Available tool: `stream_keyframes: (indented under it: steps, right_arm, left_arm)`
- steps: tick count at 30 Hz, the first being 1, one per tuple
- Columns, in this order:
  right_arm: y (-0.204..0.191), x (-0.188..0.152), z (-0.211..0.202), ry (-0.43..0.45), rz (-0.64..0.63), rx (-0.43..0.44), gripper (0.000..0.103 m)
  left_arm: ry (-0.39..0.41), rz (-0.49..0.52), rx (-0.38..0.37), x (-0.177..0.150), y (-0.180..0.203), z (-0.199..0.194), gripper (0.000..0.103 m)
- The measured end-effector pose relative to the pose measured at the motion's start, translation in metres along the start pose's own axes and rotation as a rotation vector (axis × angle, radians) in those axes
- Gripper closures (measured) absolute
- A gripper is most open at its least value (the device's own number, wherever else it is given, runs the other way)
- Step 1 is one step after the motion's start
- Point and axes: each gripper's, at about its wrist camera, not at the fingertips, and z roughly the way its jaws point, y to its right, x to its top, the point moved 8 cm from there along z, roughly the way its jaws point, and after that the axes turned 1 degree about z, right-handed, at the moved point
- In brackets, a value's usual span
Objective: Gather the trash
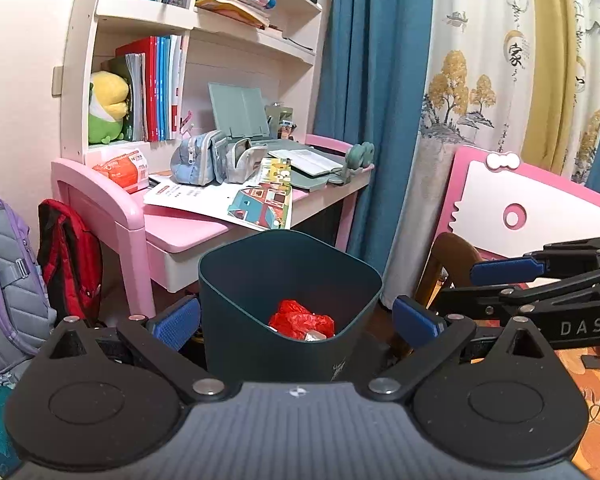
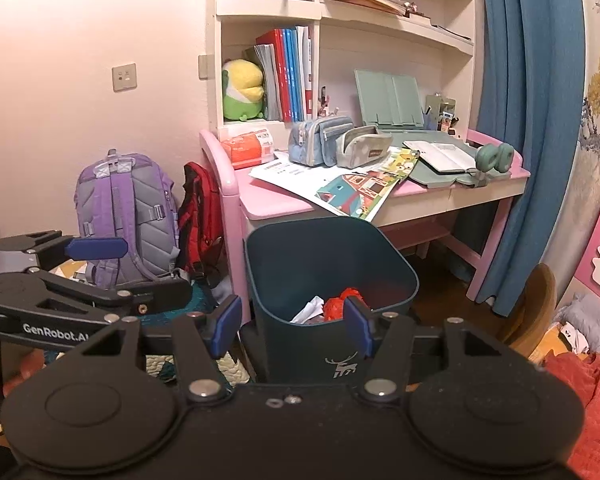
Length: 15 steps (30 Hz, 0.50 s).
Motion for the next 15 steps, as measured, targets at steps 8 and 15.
stream_keyframes:
  steps: [8, 15]
  right_arm:
    - [-0.007, -0.001, -0.006, 0.003, 0.009, 0.007, 0.048]
    - [-0.005, 0.007, -0.011, 0.012, 0.005, -0.013, 0.048]
  left_arm:
    - [-0.006, 0.015, -0.006, -0.004, 0.000, -0.014, 0.000]
    - [0.005, 0.046, -0.013, 0.006, 0.006, -0.027, 0.000]
